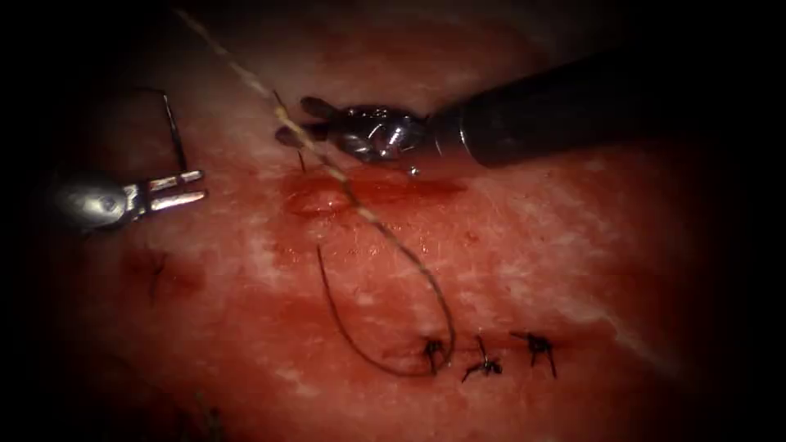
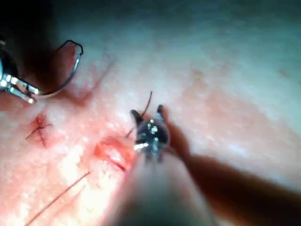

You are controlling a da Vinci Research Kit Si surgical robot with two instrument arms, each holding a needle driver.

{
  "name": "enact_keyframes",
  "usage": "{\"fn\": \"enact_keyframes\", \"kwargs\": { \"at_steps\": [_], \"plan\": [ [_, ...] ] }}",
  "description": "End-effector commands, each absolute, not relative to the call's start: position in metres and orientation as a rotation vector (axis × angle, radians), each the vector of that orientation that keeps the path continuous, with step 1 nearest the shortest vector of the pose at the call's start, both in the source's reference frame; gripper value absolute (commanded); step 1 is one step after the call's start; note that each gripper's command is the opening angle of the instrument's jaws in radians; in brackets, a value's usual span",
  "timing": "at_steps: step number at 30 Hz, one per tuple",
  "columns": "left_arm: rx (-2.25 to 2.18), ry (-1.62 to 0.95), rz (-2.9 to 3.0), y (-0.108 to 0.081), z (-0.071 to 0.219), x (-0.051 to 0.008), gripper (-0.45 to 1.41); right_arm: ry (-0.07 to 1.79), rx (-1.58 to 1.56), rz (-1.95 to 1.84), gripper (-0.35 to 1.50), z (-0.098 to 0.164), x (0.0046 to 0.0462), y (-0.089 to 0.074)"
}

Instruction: Wound Closure

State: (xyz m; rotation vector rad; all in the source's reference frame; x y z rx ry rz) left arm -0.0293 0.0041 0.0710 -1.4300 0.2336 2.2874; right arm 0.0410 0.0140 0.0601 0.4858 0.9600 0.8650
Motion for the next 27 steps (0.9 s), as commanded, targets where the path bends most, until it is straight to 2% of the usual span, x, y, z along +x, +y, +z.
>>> {"fn": "enact_keyframes", "kwargs": {
  "at_steps": [1, 6, 8, 9, 11, 20, 27],
  "plan": [
    [-1.430, 0.229, 2.288, 0.003, 0.072, -0.0297, -0.45, 0.958, 0.516, 0.874, 0.83, 0.061, 0.0421, 0.014],
    [-1.430, 0.229, 2.288, 0.003, 0.072, -0.0296, -0.45, 0.929, 0.552, 0.853, 0.62, 0.061, 0.0438, 0.013],
    [-1.431, 0.228, 2.288, 0.003, 0.072, -0.0295, -0.45, 0.924, 0.560, 0.840, 0.44, 0.061, 0.0443, 0.013],
    [-1.431, 0.228, 2.288, 0.003, 0.072, -0.0295, -0.45, 0.925, 0.564, 0.834, 0.31, 0.061, 0.0445, 0.013],
    [-1.431, 0.228, 2.288, 0.003, 0.071, -0.0295, -0.45, 0.925, 0.579, 0.812, -0.35, 0.061, 0.0451, 0.013],
    [-1.432, 0.226, 2.288, 0.003, 0.071, -0.0294, -0.45, 0.942, 0.531, 0.742, -0.35, 0.059, 0.0447, 0.014],
    [-1.432, 0.226, 2.288, 0.003, 0.071, -0.0294, -0.45, 1.185, 0.512, 0.736, -0.35, 0.050, 0.0417, 0.015]
  ]
}}
